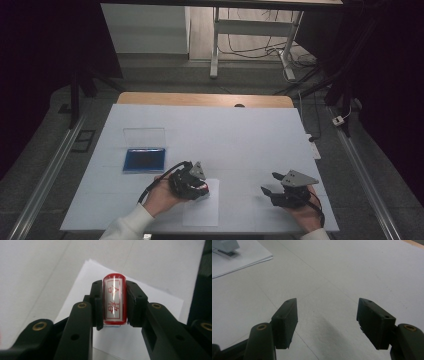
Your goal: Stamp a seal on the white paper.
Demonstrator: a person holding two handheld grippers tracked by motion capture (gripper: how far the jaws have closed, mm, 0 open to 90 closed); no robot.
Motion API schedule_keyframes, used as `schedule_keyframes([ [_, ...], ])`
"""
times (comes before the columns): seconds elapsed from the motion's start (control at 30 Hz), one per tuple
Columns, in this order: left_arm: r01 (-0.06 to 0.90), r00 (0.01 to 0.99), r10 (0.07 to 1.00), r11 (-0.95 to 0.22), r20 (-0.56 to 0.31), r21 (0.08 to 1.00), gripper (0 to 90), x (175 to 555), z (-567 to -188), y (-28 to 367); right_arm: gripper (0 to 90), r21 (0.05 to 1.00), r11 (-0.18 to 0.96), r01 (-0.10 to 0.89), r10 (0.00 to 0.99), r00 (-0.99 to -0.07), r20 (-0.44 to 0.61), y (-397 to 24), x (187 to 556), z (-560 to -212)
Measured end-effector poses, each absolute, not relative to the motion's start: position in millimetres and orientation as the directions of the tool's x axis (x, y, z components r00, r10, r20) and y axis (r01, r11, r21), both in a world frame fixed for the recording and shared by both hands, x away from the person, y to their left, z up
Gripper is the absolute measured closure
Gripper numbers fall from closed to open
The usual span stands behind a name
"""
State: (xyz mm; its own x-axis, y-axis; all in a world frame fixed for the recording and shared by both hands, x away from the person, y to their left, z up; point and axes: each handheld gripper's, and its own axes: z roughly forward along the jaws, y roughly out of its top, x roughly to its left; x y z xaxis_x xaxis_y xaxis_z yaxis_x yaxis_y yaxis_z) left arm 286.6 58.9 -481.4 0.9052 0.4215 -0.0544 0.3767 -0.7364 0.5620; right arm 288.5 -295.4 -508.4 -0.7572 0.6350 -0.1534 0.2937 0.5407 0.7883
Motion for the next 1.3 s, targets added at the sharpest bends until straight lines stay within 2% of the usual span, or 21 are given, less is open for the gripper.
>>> schedule_keyframes([
  [0.77,0.393,0.878,0.47,-0.597,-0.092,0.699,69.8,288,-441,100,32.7,0.792,0.535,0.294,0.64,-0.753,-0.153,-297,288,-508],
  [1.3,0.41,0.858,0.505,-0.564,-0.094,0.717,69.8,291,-435,115,32.7,0.792,0.534,0.295,0.641,-0.753,-0.152,-297,288,-508],
])
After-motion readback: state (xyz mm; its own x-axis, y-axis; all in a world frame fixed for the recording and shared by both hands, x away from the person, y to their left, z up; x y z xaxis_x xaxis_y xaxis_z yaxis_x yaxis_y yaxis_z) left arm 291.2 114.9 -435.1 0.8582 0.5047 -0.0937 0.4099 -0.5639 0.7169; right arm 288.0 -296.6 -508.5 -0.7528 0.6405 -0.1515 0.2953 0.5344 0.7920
